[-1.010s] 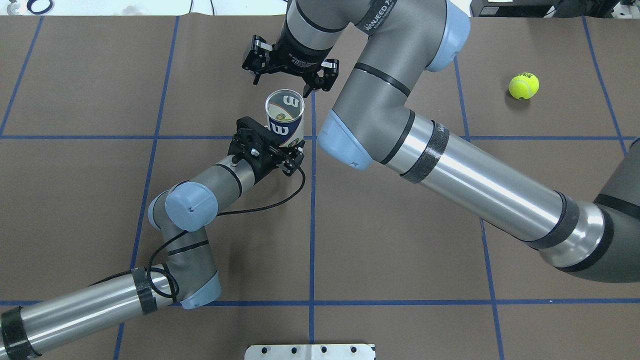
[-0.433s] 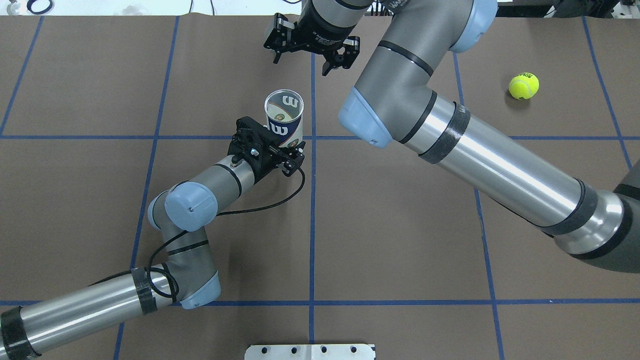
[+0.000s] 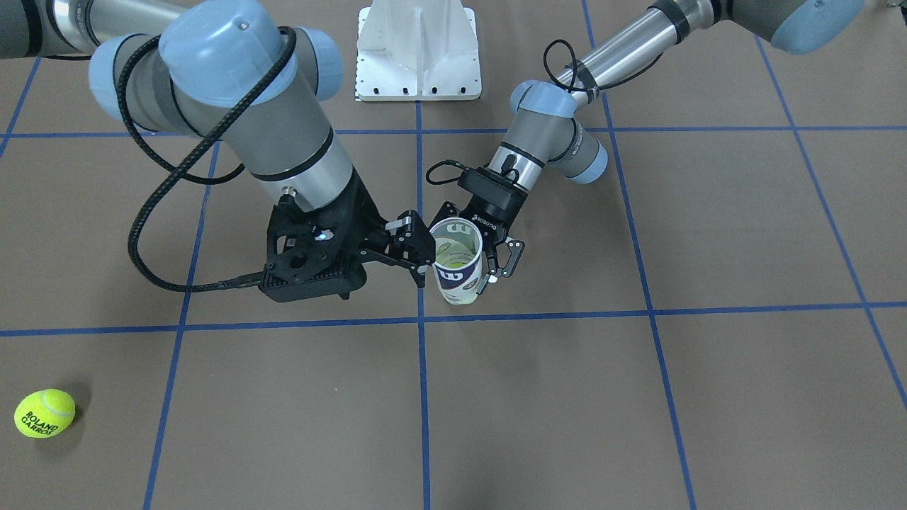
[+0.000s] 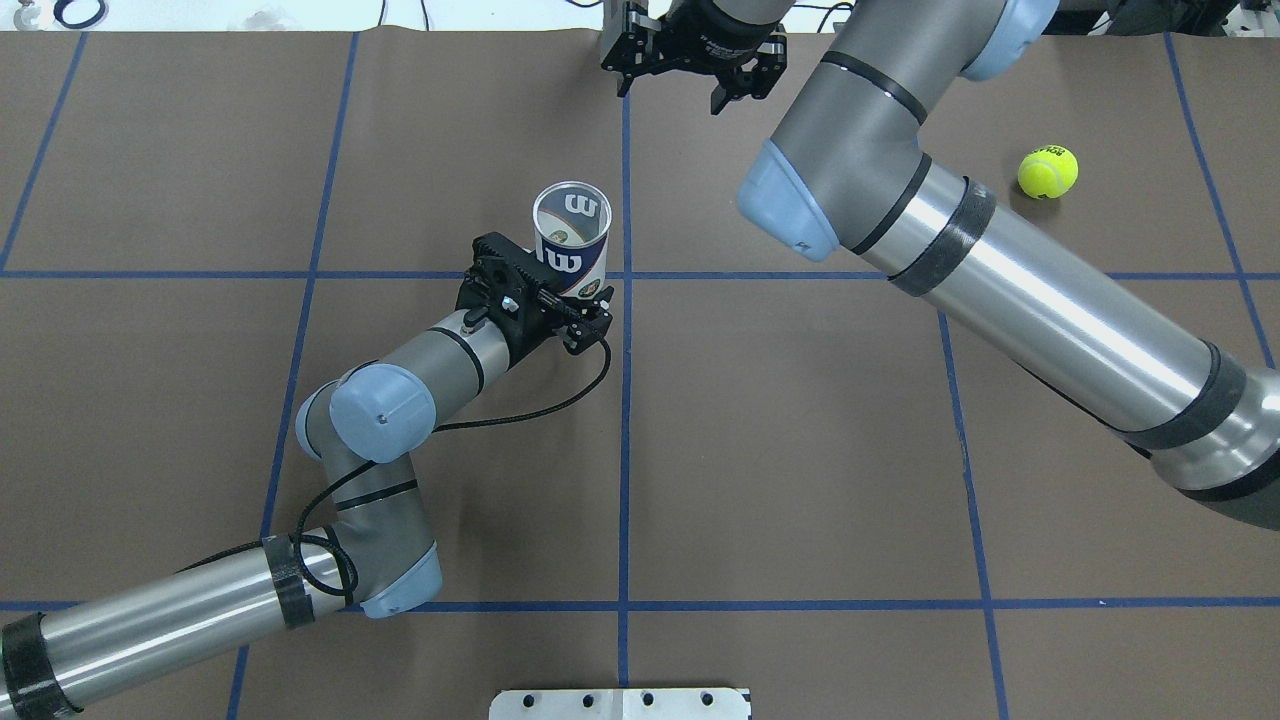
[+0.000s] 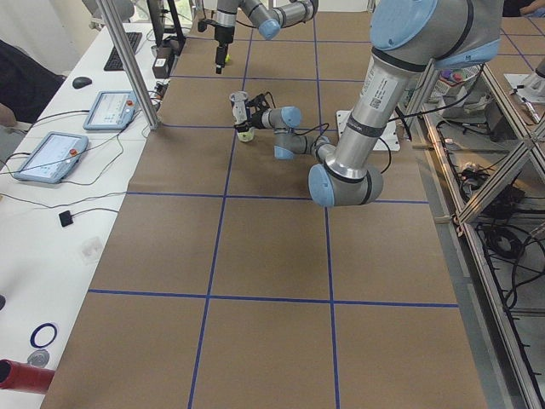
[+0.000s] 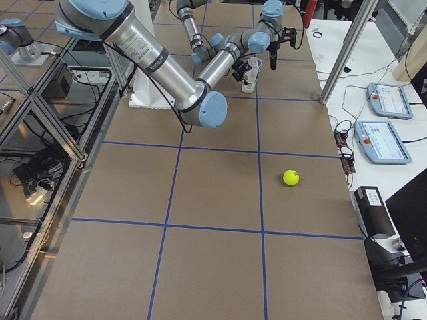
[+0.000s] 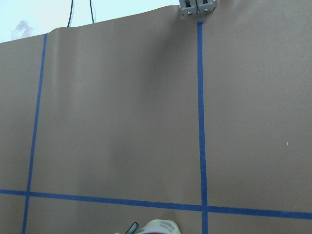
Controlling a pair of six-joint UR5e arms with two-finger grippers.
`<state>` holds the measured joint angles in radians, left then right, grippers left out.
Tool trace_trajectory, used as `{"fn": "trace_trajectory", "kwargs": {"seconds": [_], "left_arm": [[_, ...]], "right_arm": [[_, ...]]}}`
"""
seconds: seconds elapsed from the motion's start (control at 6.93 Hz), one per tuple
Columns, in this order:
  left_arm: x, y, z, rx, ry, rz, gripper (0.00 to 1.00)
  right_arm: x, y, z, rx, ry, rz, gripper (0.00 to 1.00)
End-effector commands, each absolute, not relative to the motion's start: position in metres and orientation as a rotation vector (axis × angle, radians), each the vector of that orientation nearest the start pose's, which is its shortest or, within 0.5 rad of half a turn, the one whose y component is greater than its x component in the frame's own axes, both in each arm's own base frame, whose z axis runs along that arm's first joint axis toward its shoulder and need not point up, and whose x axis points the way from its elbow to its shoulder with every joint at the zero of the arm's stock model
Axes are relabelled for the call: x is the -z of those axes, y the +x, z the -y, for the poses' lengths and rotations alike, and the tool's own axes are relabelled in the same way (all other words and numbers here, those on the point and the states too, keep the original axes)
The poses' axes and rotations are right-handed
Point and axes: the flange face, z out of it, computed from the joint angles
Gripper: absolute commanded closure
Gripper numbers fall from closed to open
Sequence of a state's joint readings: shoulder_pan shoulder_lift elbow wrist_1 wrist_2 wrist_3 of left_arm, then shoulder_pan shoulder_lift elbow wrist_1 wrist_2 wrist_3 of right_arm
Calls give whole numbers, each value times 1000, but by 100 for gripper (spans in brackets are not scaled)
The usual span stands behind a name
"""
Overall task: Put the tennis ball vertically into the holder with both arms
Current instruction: 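Raise the right gripper away from the can toward the other ball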
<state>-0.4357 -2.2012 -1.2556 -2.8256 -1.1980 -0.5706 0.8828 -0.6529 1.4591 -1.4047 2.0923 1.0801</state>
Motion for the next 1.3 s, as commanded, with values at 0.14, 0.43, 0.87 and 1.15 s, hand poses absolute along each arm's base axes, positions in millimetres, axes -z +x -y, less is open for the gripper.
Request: {"fn": "trace_trajectory", "kwargs": {"seconds": [0.14, 0.43, 0.87, 1.15], "left_arm": [[-284, 577, 455, -150, 1238, -975, 1], [-292, 574, 455, -149, 1235, -973, 1], [-287, 572, 452, -147, 1242, -986, 1], [-287, 572, 452, -147, 1242, -986, 1]], "right_arm": [[-183, -338, 665, -42, 304, 917, 1], [-243, -297, 694, 14, 326, 830, 1], [-305, -260, 737, 62, 319, 717, 1], [-377, -250, 766, 107, 379, 625, 1]]}}
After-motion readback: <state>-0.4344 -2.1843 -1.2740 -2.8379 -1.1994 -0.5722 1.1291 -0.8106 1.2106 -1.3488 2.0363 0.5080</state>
